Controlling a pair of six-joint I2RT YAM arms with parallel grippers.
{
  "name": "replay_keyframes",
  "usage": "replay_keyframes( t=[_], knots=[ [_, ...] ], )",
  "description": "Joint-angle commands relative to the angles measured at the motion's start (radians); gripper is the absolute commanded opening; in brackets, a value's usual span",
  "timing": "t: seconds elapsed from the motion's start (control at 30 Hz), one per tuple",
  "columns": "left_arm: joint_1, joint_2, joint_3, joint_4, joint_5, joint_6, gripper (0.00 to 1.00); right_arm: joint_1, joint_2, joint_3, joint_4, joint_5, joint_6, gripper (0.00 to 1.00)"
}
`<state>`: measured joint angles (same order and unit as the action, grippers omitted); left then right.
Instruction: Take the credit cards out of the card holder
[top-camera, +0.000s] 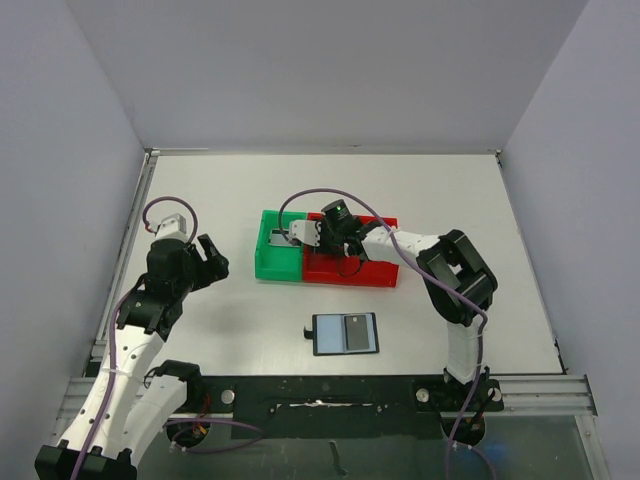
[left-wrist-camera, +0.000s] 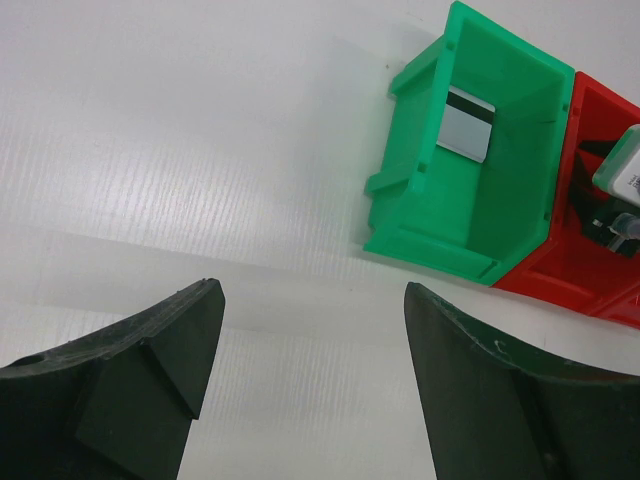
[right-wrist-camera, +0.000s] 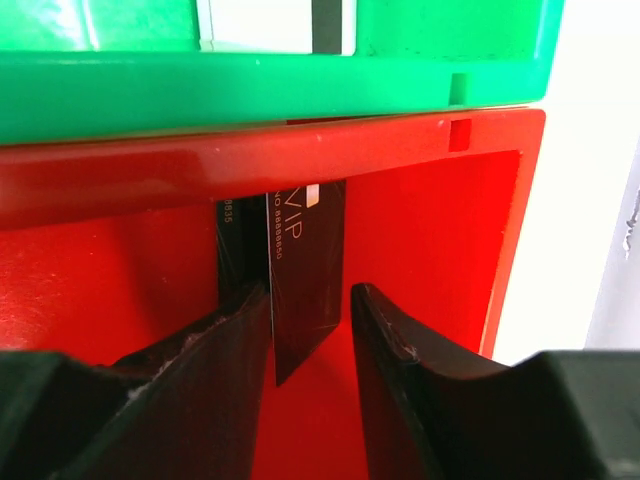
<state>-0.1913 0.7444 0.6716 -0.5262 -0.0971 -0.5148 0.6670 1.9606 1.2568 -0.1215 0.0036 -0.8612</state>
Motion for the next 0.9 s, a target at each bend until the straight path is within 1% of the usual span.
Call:
replay_keyframes(
  t=[0.0,0.1,0.33,0.53,0.77,0.87],
  knots=[
    [0.006,-0.017,0.006,0.061,0.014,0.015,0.73,-0.005,-0.015,0.044,-0.009,-0.034,0.029,0.39],
    [0.006,-0.017,0.006,0.061,0.012,0.015,0.73,-0.006,-0.016,0.05,-0.002,-0.042,0.065,0.42],
    [0.007,-0.016,0.006,0.061,0.012,0.015,0.73,-0.027,-0.032,0.069,0.03,-0.086,0.177,0.46],
    [0.006,-0.015,0.006,0.061,0.015,0.016,0.73,-0.049,-0.087,0.055,0.053,-0.168,0.279,0.52],
    [0.006,-0.014,0.005,0.064,0.019,0.016,0.73,-0.048,-0.126,0.015,0.062,-0.175,0.362,0.58],
    [0.006,-0.011,0.006,0.063,0.022,0.016,0.73,-0.049,-0.13,0.01,0.073,-0.161,0.443,0.59]
  ],
)
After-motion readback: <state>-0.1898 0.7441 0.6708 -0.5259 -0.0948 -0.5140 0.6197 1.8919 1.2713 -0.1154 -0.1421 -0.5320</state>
